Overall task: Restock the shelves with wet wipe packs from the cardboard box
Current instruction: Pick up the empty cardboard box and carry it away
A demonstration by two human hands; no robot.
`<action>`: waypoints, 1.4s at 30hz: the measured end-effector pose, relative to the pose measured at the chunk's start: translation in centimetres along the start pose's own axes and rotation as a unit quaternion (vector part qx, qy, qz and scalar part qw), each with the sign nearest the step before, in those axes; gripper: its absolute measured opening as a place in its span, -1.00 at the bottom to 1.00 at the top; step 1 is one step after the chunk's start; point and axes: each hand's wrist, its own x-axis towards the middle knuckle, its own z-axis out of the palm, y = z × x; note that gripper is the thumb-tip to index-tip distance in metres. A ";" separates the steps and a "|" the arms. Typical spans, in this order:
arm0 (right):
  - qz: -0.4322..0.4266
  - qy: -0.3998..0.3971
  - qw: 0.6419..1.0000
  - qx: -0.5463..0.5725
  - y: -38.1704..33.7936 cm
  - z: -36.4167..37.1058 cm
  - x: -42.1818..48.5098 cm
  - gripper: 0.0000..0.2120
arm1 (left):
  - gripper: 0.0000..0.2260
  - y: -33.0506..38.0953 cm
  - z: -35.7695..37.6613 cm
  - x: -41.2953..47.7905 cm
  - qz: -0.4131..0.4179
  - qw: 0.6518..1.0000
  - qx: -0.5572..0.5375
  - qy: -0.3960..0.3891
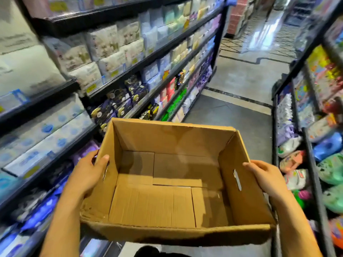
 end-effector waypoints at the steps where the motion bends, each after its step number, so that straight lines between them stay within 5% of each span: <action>1: 0.000 0.010 1.000 0.005 -0.3 0.1 0.0 -0.84 | -0.59 0.4 0.1 1.1 0.005 1.000 0.000 -0.004; 15: 0.057 0.150 0.987 0.018 -1.1 0.0 0.5 -0.90 | -0.52 6.1 4.0 12.1 0.092 0.992 -0.023 -0.080; 20: 0.099 0.163 0.981 0.043 0.0 -1.2 2.9 -0.42 | -0.52 8.0 6.6 14.0 0.101 0.989 0.010 -0.108; 26: 0.130 0.169 0.975 0.059 1.3 -3.7 8.9 -0.51 | -0.55 13.7 11.7 17.1 0.118 0.984 0.025 -0.134; 29: 0.123 0.175 0.975 0.061 2.0 -4.8 13.6 -0.36 | -0.39 16.7 14.2 19.5 0.126 0.985 0.059 -0.103; 34: 0.101 0.140 0.983 0.063 0.6 -6.7 20.1 -0.76 | -0.37 22.5 17.6 23.3 0.142 0.982 0.095 -0.078; 37: 0.082 0.114 0.989 0.042 0.6 -8.3 24.0 -0.69 | -0.45 25.8 19.5 24.4 0.145 0.984 0.082 -0.065; 42: 0.076 0.114 0.989 0.045 -0.7 -10.3 29.4 -0.85 | -0.36 28.8 22.5 27.9 0.133 0.985 0.083 -0.066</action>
